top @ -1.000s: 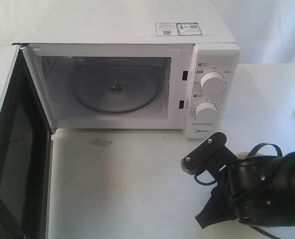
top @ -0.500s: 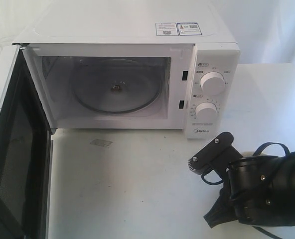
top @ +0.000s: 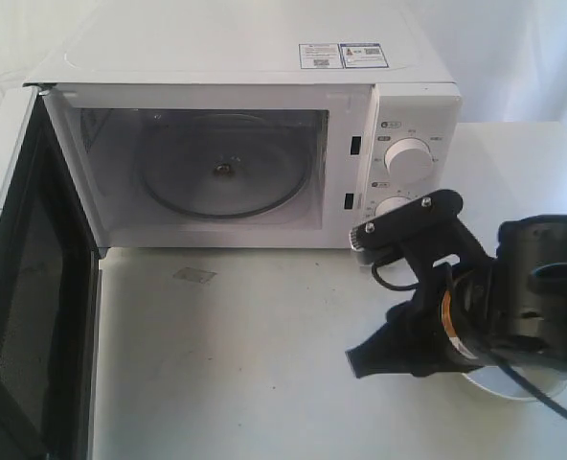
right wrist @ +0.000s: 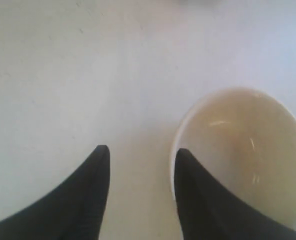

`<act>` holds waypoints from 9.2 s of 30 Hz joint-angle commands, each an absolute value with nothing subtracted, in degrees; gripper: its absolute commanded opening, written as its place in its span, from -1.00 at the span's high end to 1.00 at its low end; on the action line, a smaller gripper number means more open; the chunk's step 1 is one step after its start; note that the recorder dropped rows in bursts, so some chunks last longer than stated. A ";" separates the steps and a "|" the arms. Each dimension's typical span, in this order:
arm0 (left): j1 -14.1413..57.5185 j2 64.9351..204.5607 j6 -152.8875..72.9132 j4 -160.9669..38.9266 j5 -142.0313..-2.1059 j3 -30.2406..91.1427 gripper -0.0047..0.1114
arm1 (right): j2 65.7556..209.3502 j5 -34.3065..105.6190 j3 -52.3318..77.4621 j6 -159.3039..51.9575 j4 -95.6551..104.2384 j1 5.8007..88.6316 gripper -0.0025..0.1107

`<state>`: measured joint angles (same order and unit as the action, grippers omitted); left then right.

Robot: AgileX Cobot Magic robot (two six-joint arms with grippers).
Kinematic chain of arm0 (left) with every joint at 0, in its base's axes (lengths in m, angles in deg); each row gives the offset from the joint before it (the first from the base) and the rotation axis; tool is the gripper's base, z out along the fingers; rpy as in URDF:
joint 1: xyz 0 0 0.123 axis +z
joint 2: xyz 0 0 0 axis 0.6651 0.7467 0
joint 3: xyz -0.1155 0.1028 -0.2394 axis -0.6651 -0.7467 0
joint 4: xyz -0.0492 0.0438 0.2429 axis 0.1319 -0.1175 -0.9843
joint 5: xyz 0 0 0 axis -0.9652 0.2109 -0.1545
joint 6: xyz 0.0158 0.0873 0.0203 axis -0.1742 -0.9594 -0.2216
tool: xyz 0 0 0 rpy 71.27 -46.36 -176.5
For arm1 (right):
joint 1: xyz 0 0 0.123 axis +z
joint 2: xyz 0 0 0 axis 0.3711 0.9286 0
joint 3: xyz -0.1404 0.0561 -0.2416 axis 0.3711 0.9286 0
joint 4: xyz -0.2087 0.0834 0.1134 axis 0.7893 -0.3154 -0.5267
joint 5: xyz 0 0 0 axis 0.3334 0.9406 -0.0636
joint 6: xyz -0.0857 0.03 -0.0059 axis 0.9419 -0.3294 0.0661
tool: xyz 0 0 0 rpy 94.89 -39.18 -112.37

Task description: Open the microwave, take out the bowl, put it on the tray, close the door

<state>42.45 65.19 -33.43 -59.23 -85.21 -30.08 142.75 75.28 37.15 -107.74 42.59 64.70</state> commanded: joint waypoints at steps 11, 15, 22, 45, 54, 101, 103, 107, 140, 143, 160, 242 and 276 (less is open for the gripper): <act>42.56 64.94 -32.97 -58.94 -85.33 -30.24 0.92 | 124.38 69.00 36.74 -88.28 36.85 64.71 0.96; 42.56 64.94 -32.97 -58.94 -85.33 -30.24 0.92 | 114.02 68.59 36.74 -87.53 36.98 64.71 0.96; 42.56 64.94 -32.97 -58.94 -85.33 -30.24 0.92 | 99.49 68.98 36.74 -87.53 37.07 64.71 0.96; 42.56 64.94 -32.97 -58.94 -85.33 -30.24 0.92 | 91.40 77.92 36.84 -74.56 39.45 64.71 0.96; 42.56 64.94 -32.97 -58.94 -85.33 -30.24 0.92 | 88.63 80.41 36.84 -74.56 42.80 64.71 0.96; 42.56 70.50 -32.58 -78.44 -94.75 5.37 0.92 | 83.25 81.32 37.74 -77.57 42.77 64.71 0.96; 42.56 73.06 -31.27 -76.54 -107.13 8.90 0.92 | 84.02 80.79 39.05 -77.57 43.95 64.71 0.96; 42.56 76.94 -31.27 -70.21 -121.25 12.30 0.92 | 87.37 80.15 40.72 -77.79 50.15 64.71 0.96; 41.00 76.93 -31.89 -65.25 -125.47 12.42 0.92 | 120.69 88.76 28.86 -85.40 60.40 58.61 0.96; 41.00 76.93 -31.89 -65.25 -125.47 12.42 0.92 | 120.02 87.90 28.86 -85.40 60.10 58.61 0.96; 41.00 76.93 -31.89 -65.28 -126.20 12.42 0.92 | 117.85 89.01 28.86 -85.40 56.81 58.61 0.96; 41.00 108.75 -72.08 -21.64 -130.11 24.49 0.92 | 117.92 84.02 28.86 -84.76 54.45 58.61 0.96; 41.00 143.78 -114.01 14.37 -119.67 24.49 0.92 | 117.83 85.47 28.75 -84.76 59.11 58.61 0.96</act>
<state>41.04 143.24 -107.89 8.23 -121.10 24.28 118.03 87.32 29.10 -84.98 58.31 59.02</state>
